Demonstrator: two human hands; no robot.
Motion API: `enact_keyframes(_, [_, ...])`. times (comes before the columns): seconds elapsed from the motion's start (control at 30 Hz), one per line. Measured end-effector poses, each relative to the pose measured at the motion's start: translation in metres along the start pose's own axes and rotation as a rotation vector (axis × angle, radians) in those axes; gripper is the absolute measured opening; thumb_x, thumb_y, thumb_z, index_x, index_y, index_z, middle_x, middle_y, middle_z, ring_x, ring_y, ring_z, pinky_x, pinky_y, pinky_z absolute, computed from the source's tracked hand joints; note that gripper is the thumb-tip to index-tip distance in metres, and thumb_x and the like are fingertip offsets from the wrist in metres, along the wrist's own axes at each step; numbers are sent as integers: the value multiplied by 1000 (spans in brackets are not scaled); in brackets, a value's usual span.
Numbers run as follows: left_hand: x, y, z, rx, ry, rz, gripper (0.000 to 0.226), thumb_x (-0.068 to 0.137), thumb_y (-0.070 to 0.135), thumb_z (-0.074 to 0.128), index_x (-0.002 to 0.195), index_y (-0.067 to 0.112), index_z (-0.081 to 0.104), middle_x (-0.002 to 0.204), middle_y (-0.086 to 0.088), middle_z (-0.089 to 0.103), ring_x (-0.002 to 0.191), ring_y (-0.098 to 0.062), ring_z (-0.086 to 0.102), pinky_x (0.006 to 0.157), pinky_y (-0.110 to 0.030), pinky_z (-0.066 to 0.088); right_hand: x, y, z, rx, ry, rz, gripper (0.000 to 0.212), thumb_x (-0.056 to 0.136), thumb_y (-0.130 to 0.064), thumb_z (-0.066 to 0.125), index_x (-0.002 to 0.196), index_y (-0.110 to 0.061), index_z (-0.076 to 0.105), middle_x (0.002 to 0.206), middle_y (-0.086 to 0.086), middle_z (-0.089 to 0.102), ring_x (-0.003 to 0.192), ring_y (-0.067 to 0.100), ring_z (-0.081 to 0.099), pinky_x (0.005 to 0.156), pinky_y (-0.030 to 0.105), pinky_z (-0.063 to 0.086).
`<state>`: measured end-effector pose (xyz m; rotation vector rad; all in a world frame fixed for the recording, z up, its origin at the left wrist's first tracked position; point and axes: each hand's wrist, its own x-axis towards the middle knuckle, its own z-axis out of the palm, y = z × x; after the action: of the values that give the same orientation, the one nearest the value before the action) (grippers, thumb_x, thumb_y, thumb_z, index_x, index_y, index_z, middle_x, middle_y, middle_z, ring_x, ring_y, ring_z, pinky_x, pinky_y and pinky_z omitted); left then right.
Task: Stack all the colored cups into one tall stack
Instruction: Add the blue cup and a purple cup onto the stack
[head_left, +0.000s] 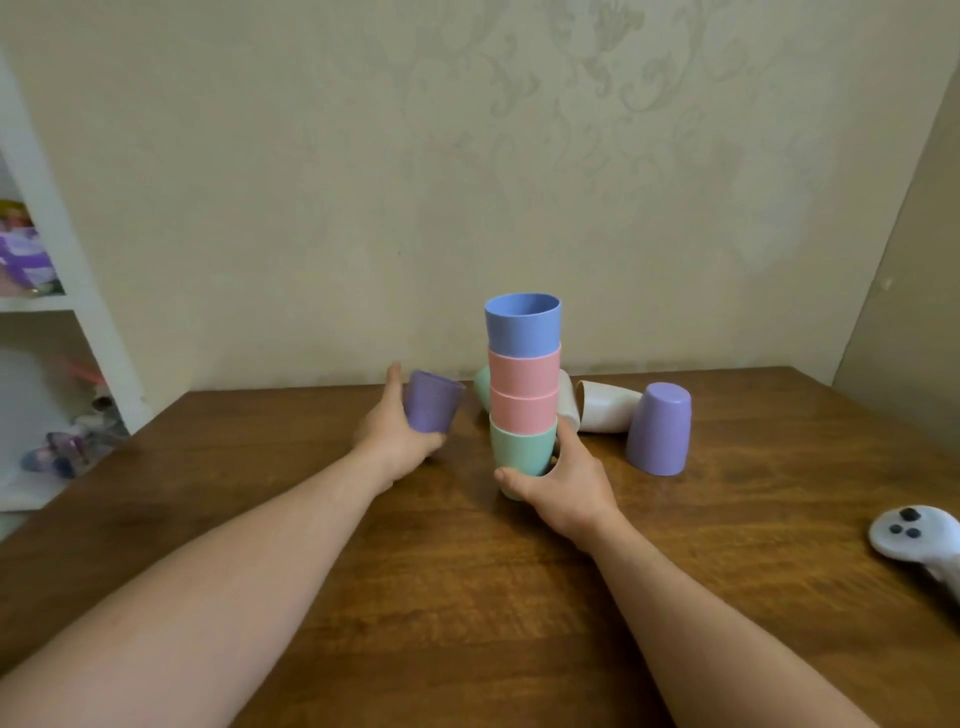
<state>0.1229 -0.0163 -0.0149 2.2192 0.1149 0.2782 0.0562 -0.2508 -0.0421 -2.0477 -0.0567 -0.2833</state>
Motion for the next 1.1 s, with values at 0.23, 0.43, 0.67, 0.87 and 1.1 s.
enact_keyframes(0.23, [-24,-13,9,-281,-17,-98,94,69,4,101,147,20,51,129,-1,66,120,-24,64,88,-32,50,-2,-2,1,5,-1,6,87,72,-49,93,148,-42,50,117,-16,68,107,10,67,88,28,53])
enact_keyframes(0.43, [-31,27,-10,-492,44,4,78,85,18,95,149,15,50,140,-7,68,125,-23,69,95,-31,54,-3,-2,1,6,-6,6,86,72,-51,92,146,-44,50,118,-16,69,108,12,68,91,31,55])
enact_keyframes(0.67, [-34,165,-75,-763,102,299,79,69,38,87,138,24,53,132,2,72,122,-16,73,108,-46,61,-3,-4,-1,9,-25,28,86,74,-51,92,148,-43,49,114,-18,66,106,9,66,90,29,53])
enact_keyframes(0.87, [-43,194,-57,-472,-59,341,54,89,11,86,132,24,55,110,13,68,91,0,68,64,-11,55,-4,-6,-3,1,-38,31,87,76,-49,92,150,-40,46,121,-14,66,110,12,65,93,30,54])
enact_keyframes(1.1, [-47,174,-26,-436,-116,262,50,91,13,83,133,27,58,108,17,71,74,11,72,59,-13,56,-4,-2,-1,24,-27,23,87,74,-52,92,149,-44,48,118,-17,69,108,8,67,91,31,56])
